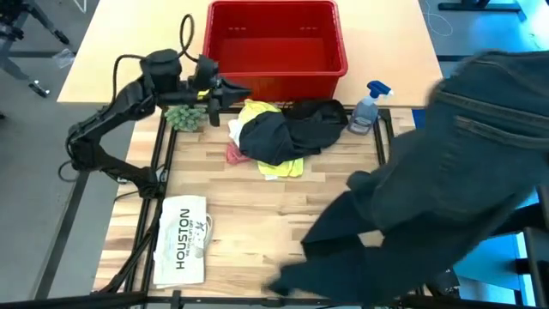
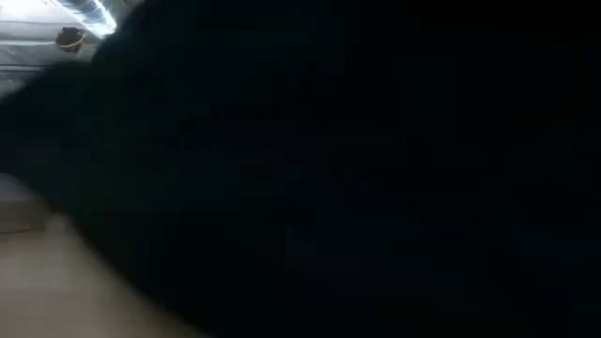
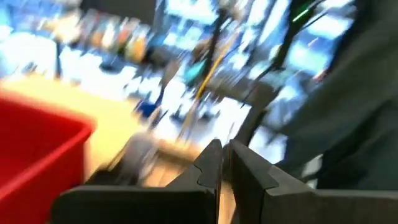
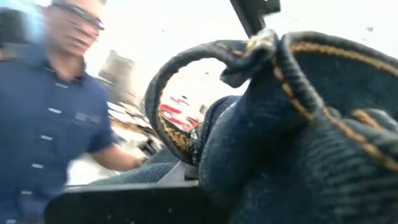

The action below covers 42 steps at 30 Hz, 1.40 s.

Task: Fold laundry
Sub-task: Fold the black jean

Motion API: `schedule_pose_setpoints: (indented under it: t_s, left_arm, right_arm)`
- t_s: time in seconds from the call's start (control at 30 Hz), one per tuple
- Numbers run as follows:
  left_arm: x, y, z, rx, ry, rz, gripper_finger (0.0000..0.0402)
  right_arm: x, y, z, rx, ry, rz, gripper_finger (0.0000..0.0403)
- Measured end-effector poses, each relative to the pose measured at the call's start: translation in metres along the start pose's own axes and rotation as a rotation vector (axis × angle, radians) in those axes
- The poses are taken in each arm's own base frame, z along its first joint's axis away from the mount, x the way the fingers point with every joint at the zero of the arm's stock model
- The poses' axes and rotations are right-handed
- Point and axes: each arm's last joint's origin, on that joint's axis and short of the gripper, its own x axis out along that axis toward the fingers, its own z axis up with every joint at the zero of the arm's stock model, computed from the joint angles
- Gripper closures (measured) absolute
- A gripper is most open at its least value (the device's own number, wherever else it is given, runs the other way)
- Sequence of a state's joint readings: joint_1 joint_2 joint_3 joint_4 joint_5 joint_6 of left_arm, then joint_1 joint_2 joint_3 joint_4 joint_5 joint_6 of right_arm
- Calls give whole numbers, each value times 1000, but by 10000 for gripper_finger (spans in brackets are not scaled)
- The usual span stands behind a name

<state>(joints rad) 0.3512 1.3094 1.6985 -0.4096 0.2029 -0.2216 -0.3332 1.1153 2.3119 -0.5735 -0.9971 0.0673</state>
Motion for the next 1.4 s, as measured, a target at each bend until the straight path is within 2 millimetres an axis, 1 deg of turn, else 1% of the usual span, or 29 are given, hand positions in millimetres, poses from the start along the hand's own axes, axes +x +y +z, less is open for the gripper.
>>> schedule_pose_setpoints:
  t_s: [0.07, 0.13, 0.23, 0.33, 0.47, 0.57, 0.67, 0.77, 0.87, 1.0, 1.07, 1.17, 1.2, 1.3, 1.4]
  left_arm:
    - [2, -11, 6, 20, -91, -59, 380]
    - [4, -22, 12, 51, -165, -113, 380]
    - [9, -34, 12, 87, -202, -164, 380]
    - [13, -41, 4, 102, -153, -185, 380]
    - [12, -43, -9, 126, -17, -167, 380]
    - [0, -39, -19, 127, 117, -78, 380]
    - [-21, -35, -25, 143, 230, 31, 380]
    - [-44, -33, -27, 156, 296, 116, 380]
    - [-69, -33, -24, 169, 302, 163, 380]
    - [-102, -34, -18, 179, 265, 215, 380]
    - [-116, -34, -16, 182, 249, 244, 380]
    - [-130, -34, -15, 181, 237, 267, 380]
    - [-132, -33, -16, 181, 250, 275, 380]
    - [-135, -31, -22, 166, 305, 304, 380]
    - [-127, -29, -32, 136, 412, 331, 380]
  right_arm:
    - [3, -7, -10, 34, 45, -65, 376]
    - [9, -20, -21, 50, 74, -114, 377]
    - [21, -40, -39, 82, 112, -144, 377]
    - [33, -60, -59, 123, 154, -154, 377]
    - [50, -90, -100, 212, 265, -173, 377]
    - [61, -113, -139, 284, 395, -241, 377]
    - [70, -134, -180, 352, 523, -302, 377]
    - [78, -150, -219, 415, 638, -334, 377]
    - [89, -162, -262, 470, 753, -341, 377]
    - [116, -166, -318, 502, 870, -302, 377]
    - [132, -163, -343, 502, 917, -271, 377]
    - [154, -156, -384, 505, 986, -226, 377]
    - [161, -153, -398, 511, 1007, -210, 377]
    - [181, -143, -434, 520, 1032, -165, 377]
    - [197, -133, -462, 507, 1054, -150, 377]
